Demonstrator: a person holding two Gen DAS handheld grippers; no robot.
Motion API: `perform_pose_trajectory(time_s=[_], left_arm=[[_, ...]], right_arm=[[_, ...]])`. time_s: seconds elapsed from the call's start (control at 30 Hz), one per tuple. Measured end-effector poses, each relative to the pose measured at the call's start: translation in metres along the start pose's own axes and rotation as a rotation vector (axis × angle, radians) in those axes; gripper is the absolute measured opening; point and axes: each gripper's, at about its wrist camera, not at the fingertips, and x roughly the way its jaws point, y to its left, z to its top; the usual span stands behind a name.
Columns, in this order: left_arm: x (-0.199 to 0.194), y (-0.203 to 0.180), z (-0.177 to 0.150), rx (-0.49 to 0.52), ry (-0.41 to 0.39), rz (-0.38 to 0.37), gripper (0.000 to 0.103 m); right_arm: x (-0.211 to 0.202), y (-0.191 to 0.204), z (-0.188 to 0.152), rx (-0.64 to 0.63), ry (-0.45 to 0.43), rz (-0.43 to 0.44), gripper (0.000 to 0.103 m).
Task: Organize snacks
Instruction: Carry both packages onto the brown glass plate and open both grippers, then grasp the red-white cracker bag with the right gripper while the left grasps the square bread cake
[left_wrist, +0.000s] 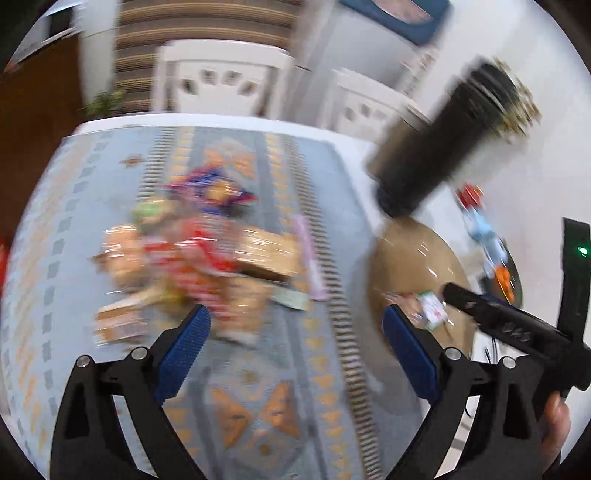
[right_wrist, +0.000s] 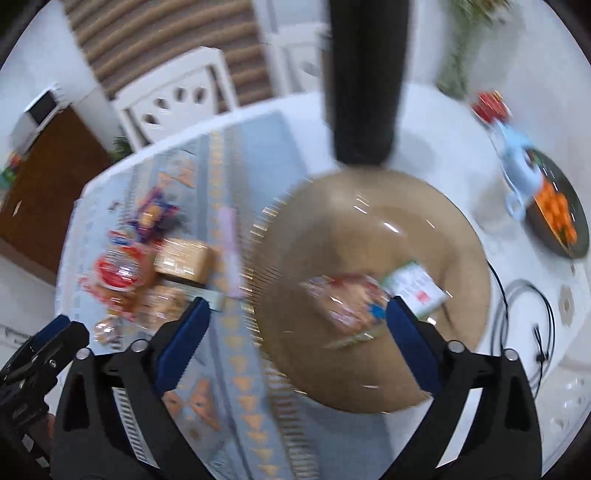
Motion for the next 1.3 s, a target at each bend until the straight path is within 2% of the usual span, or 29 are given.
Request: perform_pose_trajectory(time_s=[0.1, 0.23, 0.4, 0.57, 0.67, 0.77, 0.9, 1.1, 1.3], left_arm=[[-0.027, 0.045, 0.001, -0.070, -0.043, 0.069, 0.096], [-0.055, 0.097, 0.001, -0.121, -0.092, 0.184, 0.097], [-0.068, 0.151, -0.004, -0.168, -0.091, 0.238, 0.097], [-0.045, 0.171, -0.009, -0.131, -0.027, 0.205, 0.097], [-0.025, 0.182, -0.008, -0.144, 0.010, 0.137, 0.097], [-0.004, 0.194, 0.005, -0.180, 0.032, 0.070, 0.097], [0.020, 0.199, 0.026, -0.199, 0.049, 0.023, 0.098], [0.065, 0.200, 0.048, -0.190, 0.098, -0.002, 0.098], [0.112, 0.199, 0.053, -0.171, 0.174, -0.015, 0.098]], right_arm=[[-0.005, 0.028, 0.005, -0.048, -0.025, 0.025, 0.097], [0.000, 0.070, 0.005, -0.143, -0.014, 0.053, 0.099], [0.012, 0.107, -0.002, -0.198, 0.016, 0.093, 0.099], [0.028, 0.131, -0.009, -0.204, 0.053, 0.117, 0.099], [0.038, 0.140, -0.013, -0.186, 0.089, 0.143, 0.099], [0.051, 0.147, -0.013, -0.139, 0.131, 0.198, 0.099], [0.066, 0.153, -0.003, -0.059, 0.172, 0.278, 0.099], [0.096, 0.162, 0.016, 0.057, 0.225, 0.349, 0.099], [0.141, 0.161, 0.022, 0.158, 0.317, 0.350, 0.099]])
